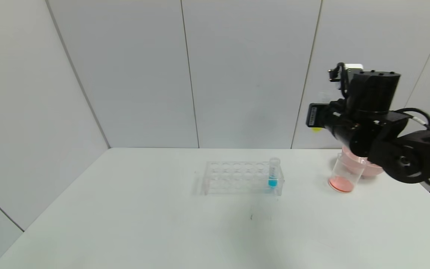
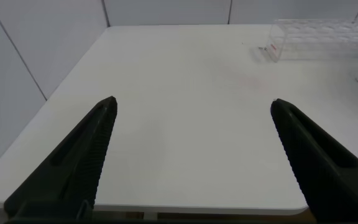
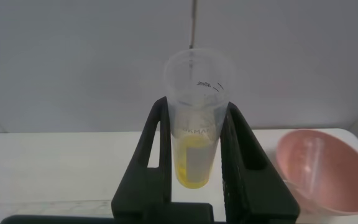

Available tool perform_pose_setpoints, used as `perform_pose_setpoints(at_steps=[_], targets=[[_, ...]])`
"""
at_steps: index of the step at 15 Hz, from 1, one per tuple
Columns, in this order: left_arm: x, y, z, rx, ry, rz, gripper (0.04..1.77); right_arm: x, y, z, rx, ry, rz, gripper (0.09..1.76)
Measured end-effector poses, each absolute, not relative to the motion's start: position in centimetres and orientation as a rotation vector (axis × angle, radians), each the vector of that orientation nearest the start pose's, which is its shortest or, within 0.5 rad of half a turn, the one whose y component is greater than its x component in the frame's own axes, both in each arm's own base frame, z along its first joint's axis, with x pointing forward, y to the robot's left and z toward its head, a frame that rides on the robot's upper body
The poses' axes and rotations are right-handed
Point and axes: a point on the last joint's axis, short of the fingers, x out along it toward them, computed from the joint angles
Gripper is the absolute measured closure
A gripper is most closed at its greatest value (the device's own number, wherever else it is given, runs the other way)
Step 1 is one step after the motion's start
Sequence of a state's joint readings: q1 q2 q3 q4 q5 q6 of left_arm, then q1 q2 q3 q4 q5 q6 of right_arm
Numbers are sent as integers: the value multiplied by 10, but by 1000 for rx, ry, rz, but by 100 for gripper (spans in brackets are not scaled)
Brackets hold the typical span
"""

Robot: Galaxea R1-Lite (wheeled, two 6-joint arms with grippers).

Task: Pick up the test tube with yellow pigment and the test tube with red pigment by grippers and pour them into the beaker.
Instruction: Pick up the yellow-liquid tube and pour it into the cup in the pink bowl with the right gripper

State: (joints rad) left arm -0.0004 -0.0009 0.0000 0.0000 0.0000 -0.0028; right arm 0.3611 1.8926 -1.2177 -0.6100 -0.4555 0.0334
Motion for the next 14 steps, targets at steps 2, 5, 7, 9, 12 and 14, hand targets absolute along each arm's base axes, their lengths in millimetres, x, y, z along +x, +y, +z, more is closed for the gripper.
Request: perform_pose_setpoints(at_steps=[2,5,7,9,12,14], targets=[[-23,0,75,-3,-1,0,5,356,80,229,-35,58,-109,133],[-23,0,75,-3,-1,0,5,351,19,223,-110,56,-137,133],[-23,0,75,-2,-1,0,5,348,-12,219,-174,64,-117,133],[-23,0,75,-3,-1,0,5,346,-38,217,-262,58,-104,133],[-23,0,75,-3,-1,0,5,345,-63,214,-436,-9,-120,133],[-23,0,75,-3,-1,0,5,344,-66,205,-533,-41,-92,133]])
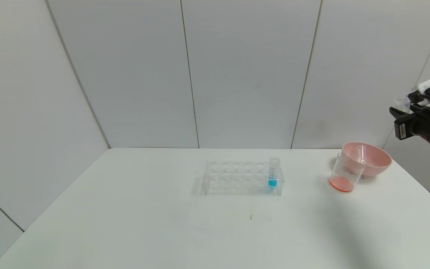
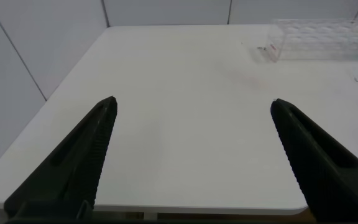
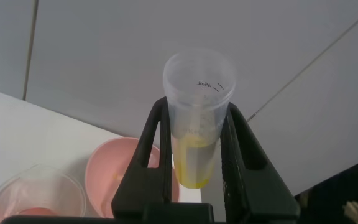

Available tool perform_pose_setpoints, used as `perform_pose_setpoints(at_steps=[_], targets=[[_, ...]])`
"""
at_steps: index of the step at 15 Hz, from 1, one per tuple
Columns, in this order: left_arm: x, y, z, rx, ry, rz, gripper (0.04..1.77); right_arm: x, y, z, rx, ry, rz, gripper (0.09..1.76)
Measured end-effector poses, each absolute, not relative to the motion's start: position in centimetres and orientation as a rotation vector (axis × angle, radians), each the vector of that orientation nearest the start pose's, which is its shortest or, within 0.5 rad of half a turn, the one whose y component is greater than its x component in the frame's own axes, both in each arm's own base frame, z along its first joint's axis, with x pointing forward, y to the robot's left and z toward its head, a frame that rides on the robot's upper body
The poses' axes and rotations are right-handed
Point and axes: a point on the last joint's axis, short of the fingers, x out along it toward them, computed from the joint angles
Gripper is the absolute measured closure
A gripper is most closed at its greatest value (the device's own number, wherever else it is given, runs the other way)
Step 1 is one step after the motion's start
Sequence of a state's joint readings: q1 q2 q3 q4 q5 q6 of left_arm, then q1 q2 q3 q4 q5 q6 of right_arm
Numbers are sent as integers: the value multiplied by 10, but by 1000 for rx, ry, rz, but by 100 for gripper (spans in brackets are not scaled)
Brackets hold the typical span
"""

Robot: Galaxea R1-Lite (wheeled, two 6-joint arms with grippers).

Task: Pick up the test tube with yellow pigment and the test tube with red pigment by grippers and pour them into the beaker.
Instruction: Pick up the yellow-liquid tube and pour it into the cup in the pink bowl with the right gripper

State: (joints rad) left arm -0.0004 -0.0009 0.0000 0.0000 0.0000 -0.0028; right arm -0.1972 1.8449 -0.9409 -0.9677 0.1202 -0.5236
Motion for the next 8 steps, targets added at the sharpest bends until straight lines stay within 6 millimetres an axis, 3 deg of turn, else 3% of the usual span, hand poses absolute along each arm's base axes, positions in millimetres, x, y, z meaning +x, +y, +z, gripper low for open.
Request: perform_pose_setpoints(at_steps=[4,8], targets=[[-23,0,75,-3,-1,0,5,342,-66,170,-649,3,-1,133],[-23,0,75,-3,-1,0,5,345,-78,155,-798,-52,-7,133]])
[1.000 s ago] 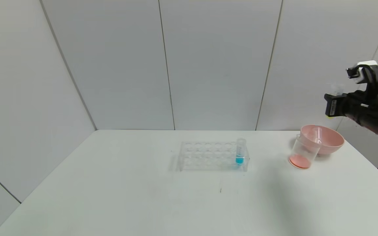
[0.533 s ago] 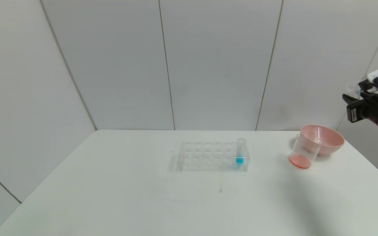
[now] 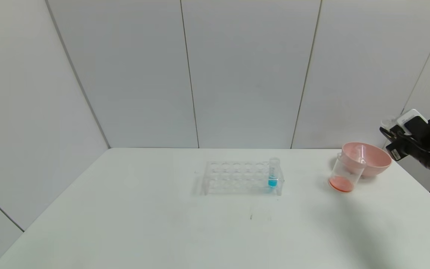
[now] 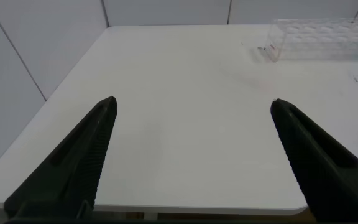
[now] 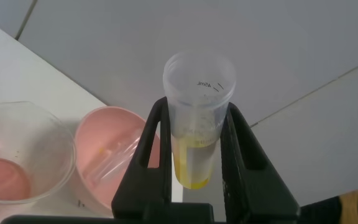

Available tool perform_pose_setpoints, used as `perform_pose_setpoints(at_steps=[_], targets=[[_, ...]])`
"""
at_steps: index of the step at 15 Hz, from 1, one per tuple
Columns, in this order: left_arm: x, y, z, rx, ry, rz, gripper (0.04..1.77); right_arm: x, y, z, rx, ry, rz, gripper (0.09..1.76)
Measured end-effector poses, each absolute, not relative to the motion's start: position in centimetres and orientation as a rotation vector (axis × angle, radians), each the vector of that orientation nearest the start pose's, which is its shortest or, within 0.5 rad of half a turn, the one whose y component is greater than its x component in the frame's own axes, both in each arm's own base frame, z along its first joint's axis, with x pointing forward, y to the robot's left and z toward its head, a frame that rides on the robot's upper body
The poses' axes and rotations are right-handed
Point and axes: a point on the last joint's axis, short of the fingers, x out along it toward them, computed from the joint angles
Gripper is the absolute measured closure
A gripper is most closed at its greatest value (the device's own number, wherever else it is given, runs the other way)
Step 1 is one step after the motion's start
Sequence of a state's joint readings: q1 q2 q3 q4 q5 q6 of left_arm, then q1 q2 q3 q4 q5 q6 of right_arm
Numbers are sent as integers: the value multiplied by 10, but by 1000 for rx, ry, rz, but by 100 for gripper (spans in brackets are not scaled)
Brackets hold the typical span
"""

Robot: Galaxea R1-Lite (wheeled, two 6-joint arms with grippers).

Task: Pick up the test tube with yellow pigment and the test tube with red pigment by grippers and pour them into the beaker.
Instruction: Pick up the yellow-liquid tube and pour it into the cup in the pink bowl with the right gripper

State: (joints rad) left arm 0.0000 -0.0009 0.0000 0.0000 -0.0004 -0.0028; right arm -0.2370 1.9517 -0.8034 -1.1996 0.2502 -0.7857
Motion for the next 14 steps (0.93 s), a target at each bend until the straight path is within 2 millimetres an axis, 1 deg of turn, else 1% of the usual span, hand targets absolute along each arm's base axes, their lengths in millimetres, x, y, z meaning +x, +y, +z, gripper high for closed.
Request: perform_pose_setpoints(at_steps=[3,5,7,9,12,14], targets=[[-23,0,75,-3,-1,0,5,347,-93,141,-968,-75,27,133],[-23,0,75,-3,-1,0,5,349,-100,132,-1036,-68,53,133],[-23,0,75,-3,-1,0,5,352,-101,126,-1091,-54,64,133],[-23,0,75,-3,-1,0,5,354,-98,122,-1118,-49,75,133],[-23,0,75,-3,-1,0,5,357,-91,119,-1167,-58,93,133],[-23,0,75,-2,-1,0,5,358,-90,118,-1237,-62,95,133]])
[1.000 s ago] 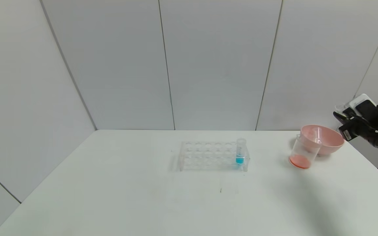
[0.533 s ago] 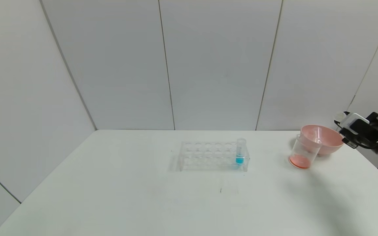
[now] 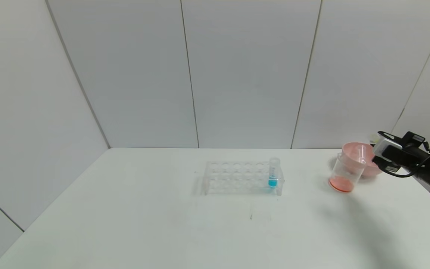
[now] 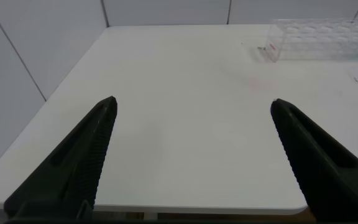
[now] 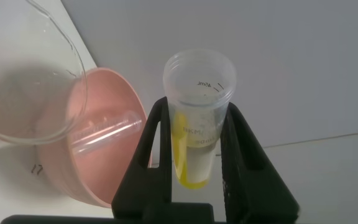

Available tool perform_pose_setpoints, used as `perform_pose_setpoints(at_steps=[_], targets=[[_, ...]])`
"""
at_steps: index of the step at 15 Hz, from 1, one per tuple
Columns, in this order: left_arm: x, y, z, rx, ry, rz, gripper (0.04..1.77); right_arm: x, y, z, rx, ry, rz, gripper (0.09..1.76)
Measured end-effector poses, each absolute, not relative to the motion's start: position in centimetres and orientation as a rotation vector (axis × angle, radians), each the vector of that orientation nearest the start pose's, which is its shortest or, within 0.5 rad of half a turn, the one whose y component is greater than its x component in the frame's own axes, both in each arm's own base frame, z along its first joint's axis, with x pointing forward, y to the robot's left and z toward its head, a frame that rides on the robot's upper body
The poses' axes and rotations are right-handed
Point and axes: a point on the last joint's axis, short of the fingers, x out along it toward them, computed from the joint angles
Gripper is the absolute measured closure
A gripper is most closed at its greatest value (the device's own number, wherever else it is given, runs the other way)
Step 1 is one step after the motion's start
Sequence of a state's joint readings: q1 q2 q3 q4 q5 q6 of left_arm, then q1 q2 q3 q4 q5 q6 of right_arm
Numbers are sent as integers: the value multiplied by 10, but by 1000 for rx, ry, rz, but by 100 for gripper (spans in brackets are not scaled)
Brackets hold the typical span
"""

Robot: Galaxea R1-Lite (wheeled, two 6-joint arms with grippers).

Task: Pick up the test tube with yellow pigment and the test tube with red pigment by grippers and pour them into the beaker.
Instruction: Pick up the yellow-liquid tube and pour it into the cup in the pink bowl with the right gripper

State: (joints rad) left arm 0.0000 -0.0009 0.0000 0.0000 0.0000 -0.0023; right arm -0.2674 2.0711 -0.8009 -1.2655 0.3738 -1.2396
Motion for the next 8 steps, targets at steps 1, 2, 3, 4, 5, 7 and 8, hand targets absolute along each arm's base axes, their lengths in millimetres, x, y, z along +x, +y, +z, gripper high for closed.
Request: perform_pose_setpoints(at_steps=[1,2,3,4,5,7,8], targets=[[-23,0,75,-3,-1,0,5,358,-89,119,-1280,-64,90,133],[-23,0,75,-3,-1,0,5,358,-90,119,-1317,-63,80,133],[-23,0,75,-3,-1,0,5,358,-90,119,-1334,-63,76,133],[-23,0,75,-3,-1,0,5,358,-89,120,-1343,-65,75,133],[-23,0,75,-3,-1,0,5,359,-89,120,-1354,-68,73,133],[-23,0,75,-3,-1,0,5,360,-88,122,-1384,-79,69,133],[-23,0,75,-3,-1,0,5,360,-87,124,-1392,-84,68,133]])
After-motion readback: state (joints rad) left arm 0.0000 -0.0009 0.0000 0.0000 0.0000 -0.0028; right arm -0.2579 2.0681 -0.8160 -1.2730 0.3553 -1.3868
